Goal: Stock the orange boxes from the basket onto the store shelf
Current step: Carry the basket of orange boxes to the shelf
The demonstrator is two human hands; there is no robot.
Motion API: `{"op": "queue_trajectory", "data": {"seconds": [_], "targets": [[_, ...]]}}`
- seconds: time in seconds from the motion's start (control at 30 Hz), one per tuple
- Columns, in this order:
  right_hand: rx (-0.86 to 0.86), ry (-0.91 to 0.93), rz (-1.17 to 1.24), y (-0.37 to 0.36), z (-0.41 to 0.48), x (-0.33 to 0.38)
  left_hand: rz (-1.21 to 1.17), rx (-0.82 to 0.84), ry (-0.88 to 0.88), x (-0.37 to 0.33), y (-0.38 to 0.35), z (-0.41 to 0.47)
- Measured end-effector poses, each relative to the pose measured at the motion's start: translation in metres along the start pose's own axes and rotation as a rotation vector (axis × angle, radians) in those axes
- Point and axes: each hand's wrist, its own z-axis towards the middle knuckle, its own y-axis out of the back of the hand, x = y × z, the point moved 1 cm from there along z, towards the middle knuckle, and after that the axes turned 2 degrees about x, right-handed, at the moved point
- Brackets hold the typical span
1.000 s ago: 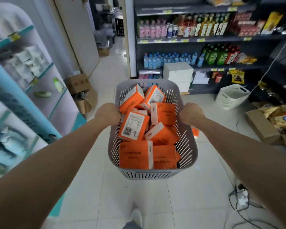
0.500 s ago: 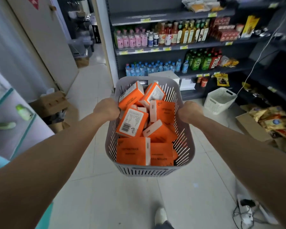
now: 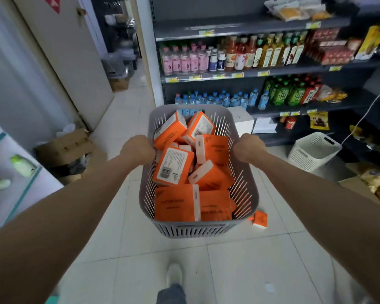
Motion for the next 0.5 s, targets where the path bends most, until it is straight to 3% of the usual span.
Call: {"op": "queue_trajectory", "data": {"seconds": [0.5], "targets": [[-0.040, -0.138, 0.038, 0.010, 0.197, 0.041, -0.005, 0.034, -0.134, -0.052, 0.025, 0.233]]}}
